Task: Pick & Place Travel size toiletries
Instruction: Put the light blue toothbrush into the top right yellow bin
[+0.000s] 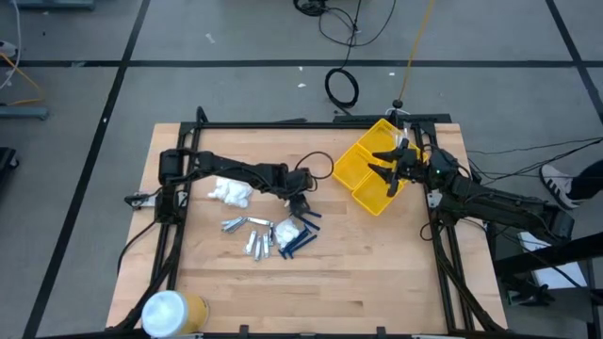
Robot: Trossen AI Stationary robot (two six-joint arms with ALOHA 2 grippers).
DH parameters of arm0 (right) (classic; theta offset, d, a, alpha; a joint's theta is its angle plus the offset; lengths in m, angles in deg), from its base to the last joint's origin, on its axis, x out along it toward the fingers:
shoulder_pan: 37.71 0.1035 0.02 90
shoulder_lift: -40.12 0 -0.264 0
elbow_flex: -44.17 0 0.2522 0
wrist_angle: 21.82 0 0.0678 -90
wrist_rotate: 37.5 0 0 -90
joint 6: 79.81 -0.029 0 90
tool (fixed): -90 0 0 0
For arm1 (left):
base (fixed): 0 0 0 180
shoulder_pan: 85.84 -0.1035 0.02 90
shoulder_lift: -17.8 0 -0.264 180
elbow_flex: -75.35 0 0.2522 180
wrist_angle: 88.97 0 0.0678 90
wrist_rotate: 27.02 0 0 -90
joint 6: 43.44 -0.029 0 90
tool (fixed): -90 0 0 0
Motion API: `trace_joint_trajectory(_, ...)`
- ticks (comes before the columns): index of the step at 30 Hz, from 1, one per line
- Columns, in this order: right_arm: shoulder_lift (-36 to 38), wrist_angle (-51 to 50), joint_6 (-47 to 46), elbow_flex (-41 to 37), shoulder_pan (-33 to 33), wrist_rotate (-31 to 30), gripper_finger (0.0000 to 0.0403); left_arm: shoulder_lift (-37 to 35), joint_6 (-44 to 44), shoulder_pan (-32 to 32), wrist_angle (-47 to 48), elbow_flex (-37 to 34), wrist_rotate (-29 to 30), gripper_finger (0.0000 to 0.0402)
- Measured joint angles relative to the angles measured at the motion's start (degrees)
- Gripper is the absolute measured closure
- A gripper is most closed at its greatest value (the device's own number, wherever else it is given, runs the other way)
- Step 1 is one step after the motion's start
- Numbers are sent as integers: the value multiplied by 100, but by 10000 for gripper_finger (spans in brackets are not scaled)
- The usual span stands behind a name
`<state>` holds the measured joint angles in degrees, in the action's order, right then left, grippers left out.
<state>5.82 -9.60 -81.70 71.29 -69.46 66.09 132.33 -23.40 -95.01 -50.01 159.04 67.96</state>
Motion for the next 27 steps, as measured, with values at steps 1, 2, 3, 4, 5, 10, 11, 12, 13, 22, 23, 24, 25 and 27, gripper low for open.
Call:
trace_joint_trajectory(1,0,-35,0,0,0,0,232,1,6,-29,-1,-1,-27,253)
trace_joint_trajectory(2,0,-70,0,0,0,0,232,1,29,-58,1,-2,-39,275)
trace_joint_trajectory(3,0,-107,0,0,0,0,232,1,68,-83,2,-3,-40,298)
trace_joint_trajectory(4,0,-137,0,0,0,0,232,1,73,-112,1,-7,-42,322)
trace_joint_trajectory(5,0,-151,0,0,0,0,232,3,67,-143,0,-4,-54,345)
trace_joint_trajectory(10,0,-168,0,0,0,0,232,-132,-69,-278,53,-24,-91,378)
trace_joint_trajectory(11,2,-168,0,0,0,0,232,-217,-132,-299,123,-32,-63,374)
trace_joint_trajectory(12,2,-168,0,-1,0,1,232,-290,-200,-311,178,-46,-17,372)
trace_joint_trajectory(13,1,-167,0,-2,0,0,232,-374,-250,-312,234,-52,25,372)
trace_joint_trajectory(22,0,-183,0,-2,0,-1,232,-1626,-1024,-329,-433,-37,726,384)
trace_joint_trajectory(23,0,-181,0,-2,0,0,232,-1735,-1186,-320,-700,-35,700,384)
trace_joint_trajectory(24,0,-180,0,-2,0,0,232,-1815,-1372,-320,-972,-32,640,385)
trace_joint_trajectory(25,0,-181,0,-2,0,-2,232,-1842,-1565,-317,-1227,-28,527,388)
trace_joint_trajectory(27,0,-187,0,-2,0,-2,232,-1863,-1953,-326,-1774,-29,143,389)
